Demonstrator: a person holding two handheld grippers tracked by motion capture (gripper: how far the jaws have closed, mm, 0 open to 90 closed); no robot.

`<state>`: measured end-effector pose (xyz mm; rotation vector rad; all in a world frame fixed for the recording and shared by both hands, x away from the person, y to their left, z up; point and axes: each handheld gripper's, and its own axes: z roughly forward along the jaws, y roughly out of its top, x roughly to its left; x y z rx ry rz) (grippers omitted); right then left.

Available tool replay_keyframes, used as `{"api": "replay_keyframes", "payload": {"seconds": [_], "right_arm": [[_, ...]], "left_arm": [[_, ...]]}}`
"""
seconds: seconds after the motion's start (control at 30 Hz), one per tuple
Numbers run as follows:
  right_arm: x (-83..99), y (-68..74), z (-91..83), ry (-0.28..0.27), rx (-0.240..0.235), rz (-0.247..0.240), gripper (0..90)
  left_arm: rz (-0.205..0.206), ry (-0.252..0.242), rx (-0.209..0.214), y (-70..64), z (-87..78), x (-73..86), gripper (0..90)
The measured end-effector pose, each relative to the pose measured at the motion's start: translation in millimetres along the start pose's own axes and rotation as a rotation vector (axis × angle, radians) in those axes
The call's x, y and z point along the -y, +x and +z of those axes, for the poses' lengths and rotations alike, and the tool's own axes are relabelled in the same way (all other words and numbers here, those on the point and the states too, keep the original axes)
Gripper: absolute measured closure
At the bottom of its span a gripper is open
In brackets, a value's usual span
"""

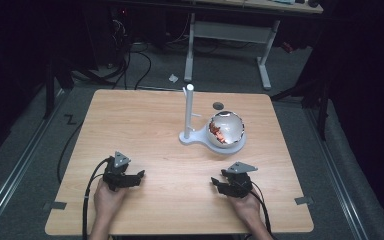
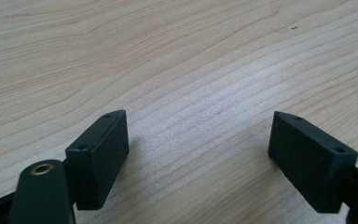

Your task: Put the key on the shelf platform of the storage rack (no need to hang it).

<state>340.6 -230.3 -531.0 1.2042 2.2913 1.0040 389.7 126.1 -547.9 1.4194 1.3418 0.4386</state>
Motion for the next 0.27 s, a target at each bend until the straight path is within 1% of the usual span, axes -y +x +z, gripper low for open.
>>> {"api": "replay_keyframes", "payload": {"seconds": [0.03,0.07,0.13,0.27], "right_arm": [[-0.2,2.3,0.6,0.004,0.015,-0.029,44.8],[-0.2,4.2,0.5,0.002,0.025,-0.04,44.6],[-0.3,1.5,0.9,0.004,0.011,-0.02,43.1],[-0.3,1.8,1.0,0.005,0.016,-0.024,42.5]], "left_arm": [[0.0,0.0,0.0,0.1,0.0,0.0,20.4],[0.0,0.0,0.0,0.0,0.0,0.0,20.4],[0.0,0.0,0.0,0.0,0.0,0.0,20.4],[0.0,0.0,0.0,0.0,0.0,0.0,20.4]]}}
